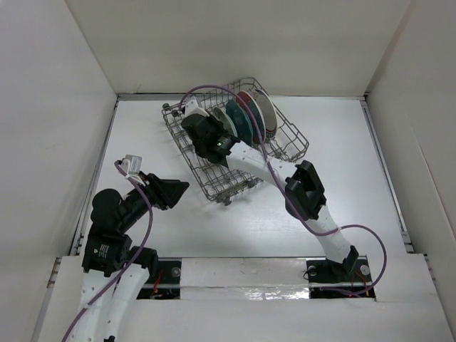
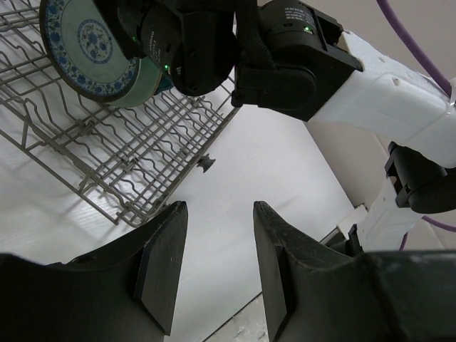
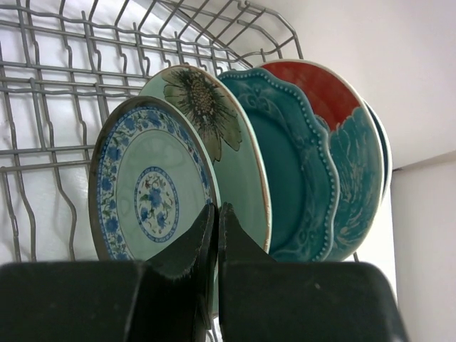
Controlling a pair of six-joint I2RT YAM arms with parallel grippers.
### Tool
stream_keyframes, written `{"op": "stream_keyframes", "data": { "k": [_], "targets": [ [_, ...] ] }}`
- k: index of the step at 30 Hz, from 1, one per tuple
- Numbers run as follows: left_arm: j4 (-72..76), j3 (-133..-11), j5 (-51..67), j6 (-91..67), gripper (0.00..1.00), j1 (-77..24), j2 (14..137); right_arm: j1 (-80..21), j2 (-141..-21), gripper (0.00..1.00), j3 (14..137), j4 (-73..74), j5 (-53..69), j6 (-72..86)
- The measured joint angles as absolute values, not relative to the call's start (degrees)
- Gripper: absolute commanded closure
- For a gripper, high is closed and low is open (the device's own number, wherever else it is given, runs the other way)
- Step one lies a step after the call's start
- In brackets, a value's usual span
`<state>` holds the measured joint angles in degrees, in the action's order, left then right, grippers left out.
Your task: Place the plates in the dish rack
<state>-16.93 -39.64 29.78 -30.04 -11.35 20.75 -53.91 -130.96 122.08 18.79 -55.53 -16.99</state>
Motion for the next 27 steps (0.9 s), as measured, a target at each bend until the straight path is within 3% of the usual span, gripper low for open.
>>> {"op": "stream_keyframes", "data": {
  "k": [8,10,11,12,16,20,25,27],
  "targets": [
    [-17.04,-39.66,29.78,-30.04,0.62,-11.35,20.71,-54.85,-134.19,1.0,121.67,15.84,-55.51,-16.71],
    [-17.08,-39.66,29.78,-30.04,0.62,-11.35,20.56,-55.24,-135.39,0.93,120.88,14.74,-55.72,-16.64],
    [-17.1,-39.66,29.78,-30.06,0.62,-11.35,20.38,-55.51,-135.7,0.88,119.96,13.82,-56.23,-16.64],
    [-17.12,-39.66,29.78,-30.06,0.62,-11.35,20.18,-55.66,-135.81,0.73,119.07,12.64,-56.8,-16.69],
    [-17.1,-39.66,29.78,-30.06,0.62,-11.35,19.55,-55.88,-134.32,0.46,115.13,9.72,-56.42,-14.46],
    [-17.15,-39.66,29.76,-30.06,0.62,-11.35,18.98,-55.86,-130.67,0.33,110.08,9.63,-52.05,-10.2],
    [-16.99,-39.66,29.78,-30.06,0.62,-11.35,18.83,-55.86,-119.63,0.02,101.03,6.9,-42.96,-5.39],
    [-16.95,-39.66,29.78,-30.04,0.61,-11.35,18.83,-55.92,-110.65,0.0,94.08,4.23,-40.18,-4.21]
  ]
}}
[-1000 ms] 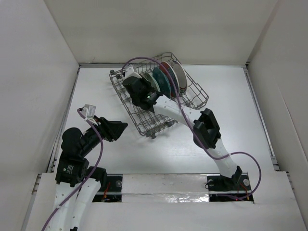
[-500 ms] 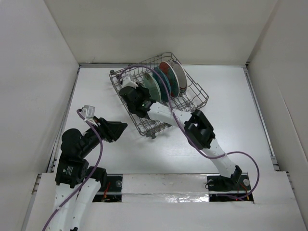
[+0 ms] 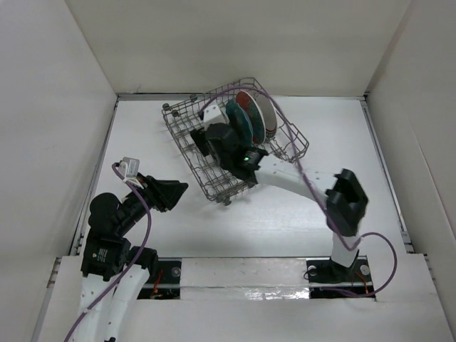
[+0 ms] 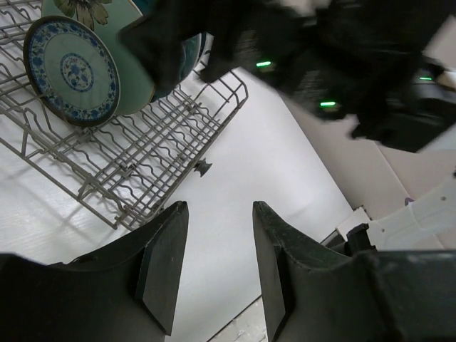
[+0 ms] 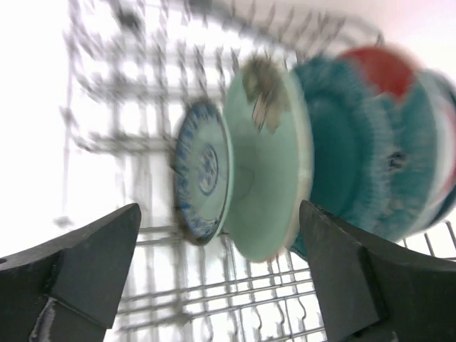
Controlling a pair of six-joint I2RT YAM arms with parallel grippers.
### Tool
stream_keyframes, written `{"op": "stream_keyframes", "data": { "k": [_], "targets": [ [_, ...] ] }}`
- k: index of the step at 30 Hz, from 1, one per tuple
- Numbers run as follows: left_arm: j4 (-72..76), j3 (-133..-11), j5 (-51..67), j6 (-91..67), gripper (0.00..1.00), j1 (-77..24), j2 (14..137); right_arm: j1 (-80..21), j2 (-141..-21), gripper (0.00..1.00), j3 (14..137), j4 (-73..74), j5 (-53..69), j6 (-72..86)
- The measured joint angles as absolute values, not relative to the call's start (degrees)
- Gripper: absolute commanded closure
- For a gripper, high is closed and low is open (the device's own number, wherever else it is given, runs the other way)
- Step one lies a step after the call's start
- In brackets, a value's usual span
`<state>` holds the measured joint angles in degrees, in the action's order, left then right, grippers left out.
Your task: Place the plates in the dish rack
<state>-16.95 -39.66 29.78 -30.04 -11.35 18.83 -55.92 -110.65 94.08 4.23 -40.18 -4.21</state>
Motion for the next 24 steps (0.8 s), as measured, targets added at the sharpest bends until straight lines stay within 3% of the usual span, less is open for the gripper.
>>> {"op": "stream_keyframes", "data": {
  "k": [12,17,24],
  "targets": [
    [-15.31,-39.66,29.78,-28.91,0.51,-11.35,22.44,-57.28,-66.85,0.02,56.86,-12.93,-31.9,7.97],
    [-13.85,-39.64,29.76,-27.73,0.5,-11.35,25.3,-54.68,-52.34,0.18,40.62,-14.02,-32.58,11.84],
    [-11.51,-39.59,29.76,-25.32,0.49,-11.35,29.65,-46.5,-41.39,0.07,30.33,-17.3,-32.69,18.15]
  ]
}}
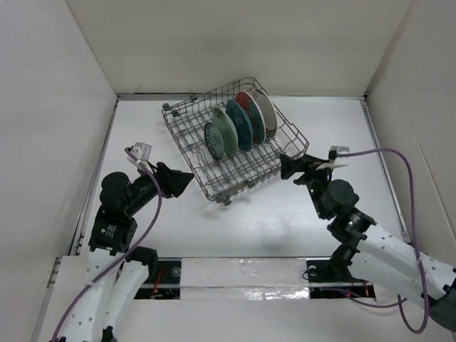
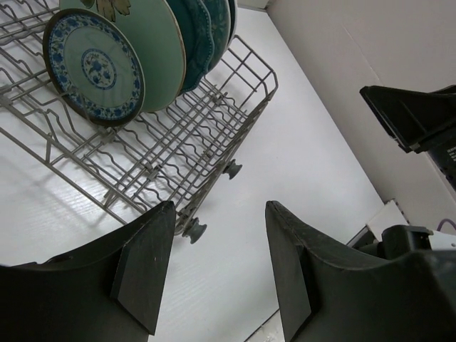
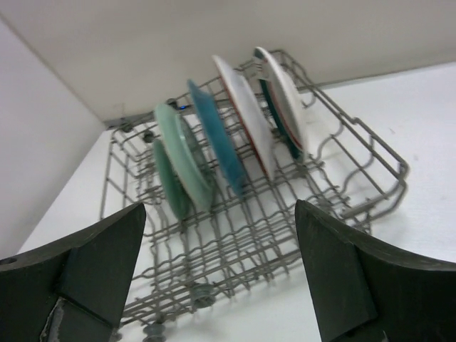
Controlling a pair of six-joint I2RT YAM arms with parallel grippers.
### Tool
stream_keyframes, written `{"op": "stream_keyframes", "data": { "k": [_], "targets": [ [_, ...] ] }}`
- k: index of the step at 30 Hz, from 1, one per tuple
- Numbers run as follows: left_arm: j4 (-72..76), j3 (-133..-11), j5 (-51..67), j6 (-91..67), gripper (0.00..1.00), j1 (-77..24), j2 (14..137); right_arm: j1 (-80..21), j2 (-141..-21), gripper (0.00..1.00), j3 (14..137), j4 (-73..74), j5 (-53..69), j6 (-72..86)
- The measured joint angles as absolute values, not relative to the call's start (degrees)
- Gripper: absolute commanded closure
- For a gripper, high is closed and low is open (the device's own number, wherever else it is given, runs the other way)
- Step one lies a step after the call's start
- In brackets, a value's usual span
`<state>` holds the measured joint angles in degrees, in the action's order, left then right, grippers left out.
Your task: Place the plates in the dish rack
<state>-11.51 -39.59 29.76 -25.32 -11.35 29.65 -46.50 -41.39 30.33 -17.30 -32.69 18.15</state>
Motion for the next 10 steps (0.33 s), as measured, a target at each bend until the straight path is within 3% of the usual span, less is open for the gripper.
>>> {"op": "stream_keyframes", "data": {
  "k": [10],
  "targets": [
    [-8.75,-37.85,29.78,-22.48,0.5,-11.35,27.11,-45.69,-43.27,0.05,24.88,-19.11,-31.7,22.94]
  ]
}}
